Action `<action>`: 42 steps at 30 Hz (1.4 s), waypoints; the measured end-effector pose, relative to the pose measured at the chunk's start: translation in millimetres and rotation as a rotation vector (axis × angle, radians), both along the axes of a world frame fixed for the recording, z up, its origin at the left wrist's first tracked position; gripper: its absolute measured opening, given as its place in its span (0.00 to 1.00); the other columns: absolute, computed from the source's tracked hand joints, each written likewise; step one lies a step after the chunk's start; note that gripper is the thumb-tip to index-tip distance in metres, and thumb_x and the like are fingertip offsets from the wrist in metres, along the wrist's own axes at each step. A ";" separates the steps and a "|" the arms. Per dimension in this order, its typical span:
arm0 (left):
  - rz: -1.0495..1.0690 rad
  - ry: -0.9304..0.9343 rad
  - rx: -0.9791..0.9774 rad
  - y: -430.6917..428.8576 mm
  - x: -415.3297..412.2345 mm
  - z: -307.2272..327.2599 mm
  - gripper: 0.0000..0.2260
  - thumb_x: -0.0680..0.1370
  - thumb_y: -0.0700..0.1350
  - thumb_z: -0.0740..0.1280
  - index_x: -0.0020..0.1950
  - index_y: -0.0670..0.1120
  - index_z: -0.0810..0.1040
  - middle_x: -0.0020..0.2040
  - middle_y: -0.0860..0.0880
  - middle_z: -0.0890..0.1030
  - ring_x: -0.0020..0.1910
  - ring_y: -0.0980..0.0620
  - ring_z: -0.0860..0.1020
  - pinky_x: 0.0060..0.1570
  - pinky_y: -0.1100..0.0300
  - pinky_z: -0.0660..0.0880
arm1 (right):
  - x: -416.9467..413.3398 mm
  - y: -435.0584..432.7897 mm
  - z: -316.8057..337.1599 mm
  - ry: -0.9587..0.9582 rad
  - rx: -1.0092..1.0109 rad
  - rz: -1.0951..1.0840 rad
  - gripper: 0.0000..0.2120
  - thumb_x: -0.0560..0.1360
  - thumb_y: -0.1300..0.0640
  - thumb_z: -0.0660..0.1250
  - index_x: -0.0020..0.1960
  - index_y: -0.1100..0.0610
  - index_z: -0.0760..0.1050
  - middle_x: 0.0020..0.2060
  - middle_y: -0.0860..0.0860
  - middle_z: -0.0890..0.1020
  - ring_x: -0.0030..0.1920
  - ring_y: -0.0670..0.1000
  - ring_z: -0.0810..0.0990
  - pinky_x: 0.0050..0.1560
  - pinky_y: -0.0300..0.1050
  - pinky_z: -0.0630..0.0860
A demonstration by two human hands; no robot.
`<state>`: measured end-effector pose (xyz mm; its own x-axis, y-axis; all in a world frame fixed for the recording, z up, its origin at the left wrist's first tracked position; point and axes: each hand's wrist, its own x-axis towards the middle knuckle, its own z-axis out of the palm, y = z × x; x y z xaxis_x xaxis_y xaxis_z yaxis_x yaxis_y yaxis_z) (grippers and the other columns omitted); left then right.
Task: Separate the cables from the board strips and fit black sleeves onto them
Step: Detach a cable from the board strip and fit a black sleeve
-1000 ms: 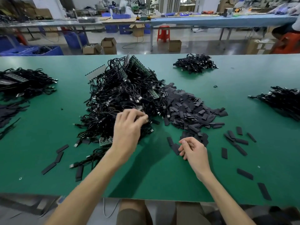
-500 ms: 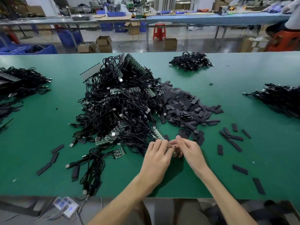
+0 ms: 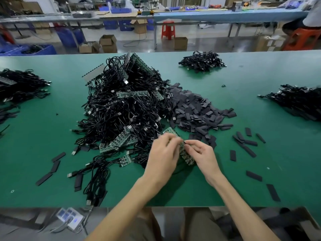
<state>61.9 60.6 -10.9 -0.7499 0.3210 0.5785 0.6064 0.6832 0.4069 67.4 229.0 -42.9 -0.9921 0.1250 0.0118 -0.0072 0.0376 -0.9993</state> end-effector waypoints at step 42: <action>0.225 -0.630 0.546 5.0 -57.9 -3.8 0.04 0.75 0.41 0.77 0.43 0.48 0.83 0.38 0.53 0.82 0.36 0.61 0.78 0.42 0.63 0.74 | 5.0 2.6 -9.7 0.056 0.162 -0.017 0.14 0.75 0.51 0.77 0.39 0.56 0.76 0.32 0.48 0.75 0.35 0.48 0.71 0.40 0.48 0.70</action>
<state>4.0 65.6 -14.7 -0.9951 -0.0754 0.0637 0.0314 0.3702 0.9284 72.4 231.6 -52.6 -0.9870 0.1340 0.0889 -0.0611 0.1992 -0.9781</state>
